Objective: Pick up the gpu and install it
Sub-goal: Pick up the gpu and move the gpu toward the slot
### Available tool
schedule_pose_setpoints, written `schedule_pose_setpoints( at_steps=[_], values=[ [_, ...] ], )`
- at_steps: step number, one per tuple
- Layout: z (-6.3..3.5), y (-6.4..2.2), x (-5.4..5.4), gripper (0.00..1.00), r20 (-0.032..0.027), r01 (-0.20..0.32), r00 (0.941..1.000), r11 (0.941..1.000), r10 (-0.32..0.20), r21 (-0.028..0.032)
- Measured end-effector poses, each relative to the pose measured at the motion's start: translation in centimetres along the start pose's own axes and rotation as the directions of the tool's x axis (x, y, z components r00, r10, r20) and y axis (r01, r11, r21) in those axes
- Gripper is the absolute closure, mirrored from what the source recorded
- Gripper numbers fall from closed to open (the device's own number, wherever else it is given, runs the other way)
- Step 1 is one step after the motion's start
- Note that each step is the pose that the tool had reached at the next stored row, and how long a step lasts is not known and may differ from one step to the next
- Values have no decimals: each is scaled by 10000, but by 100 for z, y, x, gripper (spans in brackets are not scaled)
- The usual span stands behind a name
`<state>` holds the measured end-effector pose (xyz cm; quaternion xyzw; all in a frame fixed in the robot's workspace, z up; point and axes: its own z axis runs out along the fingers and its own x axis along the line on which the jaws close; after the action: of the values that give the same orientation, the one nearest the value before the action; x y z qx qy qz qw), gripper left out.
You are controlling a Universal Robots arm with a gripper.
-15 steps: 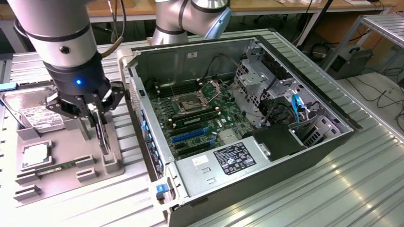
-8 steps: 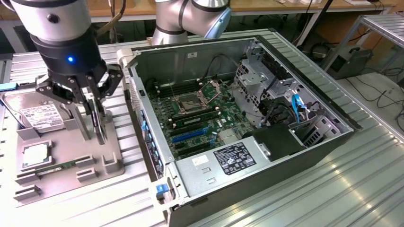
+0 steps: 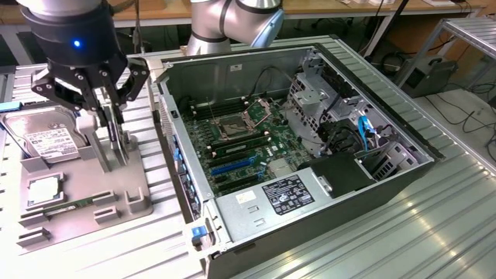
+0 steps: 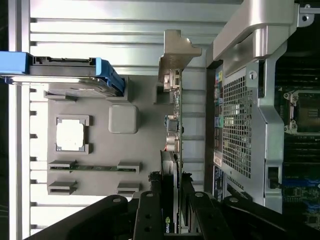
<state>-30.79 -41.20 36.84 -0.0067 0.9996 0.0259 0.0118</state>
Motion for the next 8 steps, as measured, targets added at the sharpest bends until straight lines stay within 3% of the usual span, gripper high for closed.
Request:
schedule_pose_setpoints(
  at_steps=[3,8],
  values=[
    [-166,-32,-35,74,2,0,10000,10000,0,-1],
    [-410,-135,-201,74,-8,-1,10000,10000,1,-3]
  ],
)
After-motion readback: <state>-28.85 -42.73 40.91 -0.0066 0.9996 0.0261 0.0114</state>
